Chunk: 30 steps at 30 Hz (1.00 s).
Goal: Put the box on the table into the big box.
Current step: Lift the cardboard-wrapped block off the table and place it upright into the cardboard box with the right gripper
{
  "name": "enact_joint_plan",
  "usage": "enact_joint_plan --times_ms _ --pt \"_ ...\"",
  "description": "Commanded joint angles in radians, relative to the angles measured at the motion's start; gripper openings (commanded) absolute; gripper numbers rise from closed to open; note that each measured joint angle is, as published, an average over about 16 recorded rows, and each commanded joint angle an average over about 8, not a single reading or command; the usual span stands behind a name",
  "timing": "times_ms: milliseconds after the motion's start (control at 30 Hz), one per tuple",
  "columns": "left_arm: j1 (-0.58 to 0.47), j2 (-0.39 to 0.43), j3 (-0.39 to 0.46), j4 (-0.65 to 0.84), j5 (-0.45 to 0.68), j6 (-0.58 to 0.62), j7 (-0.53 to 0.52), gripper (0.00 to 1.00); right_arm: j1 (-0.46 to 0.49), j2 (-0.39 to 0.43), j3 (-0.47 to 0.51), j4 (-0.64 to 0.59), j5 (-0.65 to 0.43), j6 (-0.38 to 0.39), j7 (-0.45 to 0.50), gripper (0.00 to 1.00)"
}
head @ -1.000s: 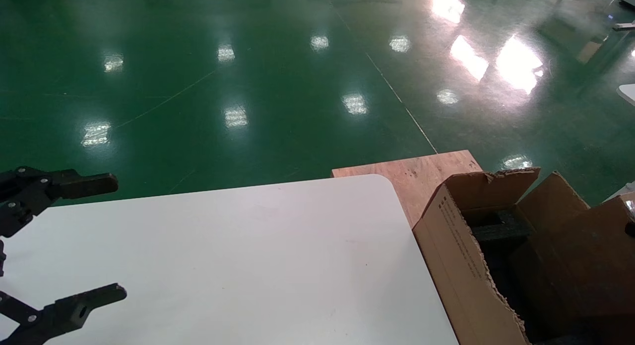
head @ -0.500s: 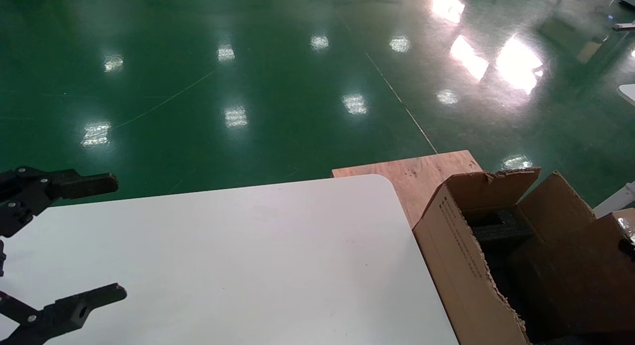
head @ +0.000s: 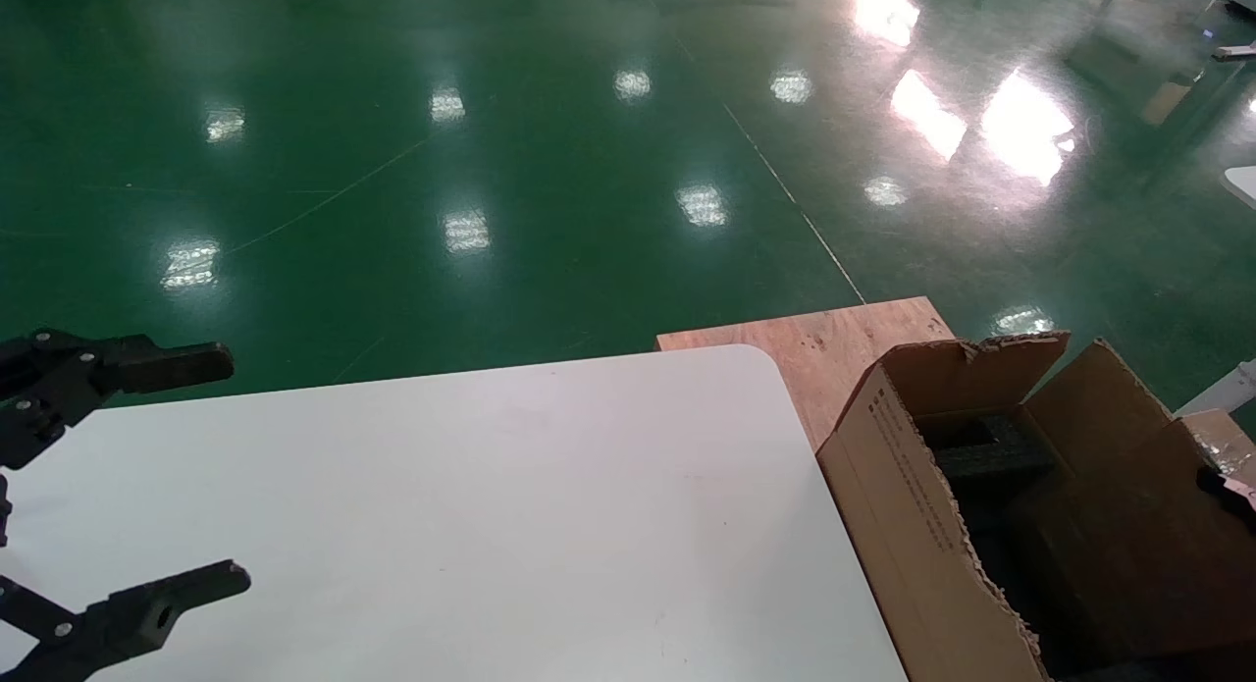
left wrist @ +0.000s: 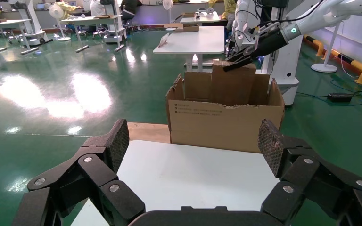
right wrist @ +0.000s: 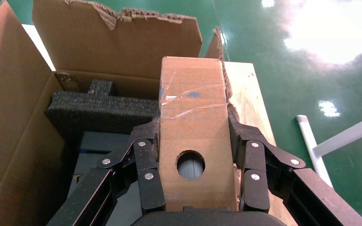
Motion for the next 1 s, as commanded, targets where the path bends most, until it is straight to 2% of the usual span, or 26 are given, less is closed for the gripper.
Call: enact_joint_plan --times_ms 33,567,600,633,833,867,1000 --pt "0.0 0.0 0.0 0.0 0.0 0.0 0.0 1.0 0.02 -0.003 -0.023 -0.012 0.001 -0.003 -0.006 0.0" --pt "0.0 0.0 0.0 0.0 0.0 0.0 0.0 1.0 0.114 -0.024 -0.129 -0.117 0.001 -0.031 -0.046 0.0" --pt "0.0 0.0 0.0 0.0 0.0 0.0 0.0 1.0 0.119 -0.026 -0.136 -0.12 0.001 -0.032 -0.048 0.05" --pt "0.0 0.0 0.0 0.0 0.0 0.0 0.0 1.0 0.123 -0.028 -0.144 -0.122 0.001 -0.033 -0.048 0.17" --pt "0.0 0.0 0.001 0.0 0.0 0.0 0.0 1.0 0.141 -0.042 -0.176 -0.132 0.0 -0.038 -0.052 0.92" --pt "0.0 0.0 0.001 0.0 0.0 0.0 0.0 1.0 0.142 -0.043 -0.178 -0.133 -0.001 -0.038 -0.052 0.99" --pt "0.0 0.0 0.001 0.0 -0.001 -0.001 0.0 1.0 0.142 -0.046 -0.182 -0.136 -0.002 -0.039 -0.053 1.0"
